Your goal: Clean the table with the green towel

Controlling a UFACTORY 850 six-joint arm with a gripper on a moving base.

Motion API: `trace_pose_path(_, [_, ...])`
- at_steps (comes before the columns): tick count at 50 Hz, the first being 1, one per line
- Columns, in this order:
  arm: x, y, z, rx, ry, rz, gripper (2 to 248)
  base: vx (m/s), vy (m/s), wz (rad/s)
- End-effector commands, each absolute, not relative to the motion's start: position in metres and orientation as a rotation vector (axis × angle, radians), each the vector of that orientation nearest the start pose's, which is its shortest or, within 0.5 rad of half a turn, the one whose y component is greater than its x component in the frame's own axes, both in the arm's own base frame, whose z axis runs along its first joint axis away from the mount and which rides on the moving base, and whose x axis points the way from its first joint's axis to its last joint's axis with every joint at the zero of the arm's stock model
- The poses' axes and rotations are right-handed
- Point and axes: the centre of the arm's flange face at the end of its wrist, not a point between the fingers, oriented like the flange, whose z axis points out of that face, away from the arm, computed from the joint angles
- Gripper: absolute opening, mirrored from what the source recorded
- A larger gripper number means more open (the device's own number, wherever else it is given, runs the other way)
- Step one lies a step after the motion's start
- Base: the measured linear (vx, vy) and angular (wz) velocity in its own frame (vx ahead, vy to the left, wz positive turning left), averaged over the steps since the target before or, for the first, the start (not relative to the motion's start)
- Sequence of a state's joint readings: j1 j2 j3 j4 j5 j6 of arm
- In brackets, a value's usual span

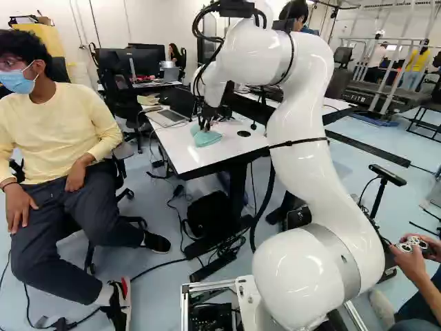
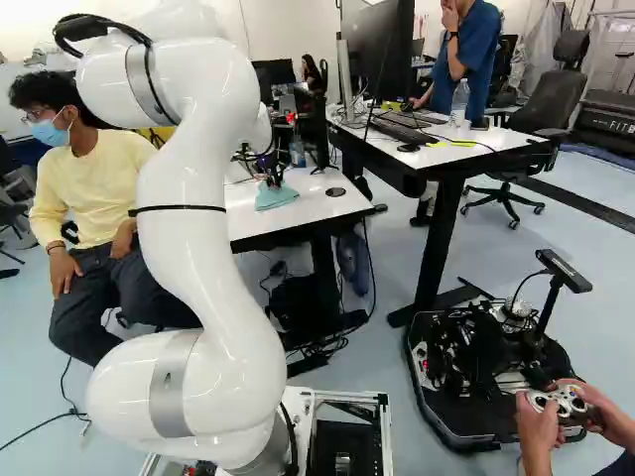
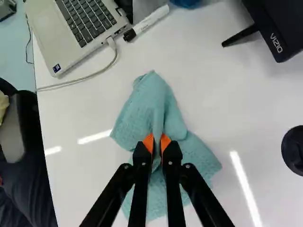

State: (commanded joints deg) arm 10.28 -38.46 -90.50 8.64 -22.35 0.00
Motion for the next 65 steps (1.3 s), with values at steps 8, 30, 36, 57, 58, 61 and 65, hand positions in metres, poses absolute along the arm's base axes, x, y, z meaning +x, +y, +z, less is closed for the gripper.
trace_pose_path(8, [0.705,0.143,0.447,-2.902,-0.100,-0.758,44,0.000,0.000,0.000])
trace_pose_path(30, [0.705,0.145,0.449,-2.900,-0.104,-0.761,44,0.000,0.000,0.000])
trace_pose_path(36, [0.704,0.145,0.455,-2.896,-0.104,-0.771,44,0.000,0.000,0.000])
trace_pose_path(57, [0.696,0.143,0.482,-2.882,-0.106,-0.804,44,0.000,0.000,0.000])
trace_pose_path(58, [0.695,0.143,0.483,-2.882,-0.107,-0.802,44,0.000,0.000,0.000])
trace_pose_path(61, [0.694,0.143,0.487,-2.883,-0.108,-0.798,44,0.000,0.000,0.000])
trace_pose_path(65, [0.692,0.143,0.492,-2.884,-0.109,-0.791,44,0.000,0.000,0.000])
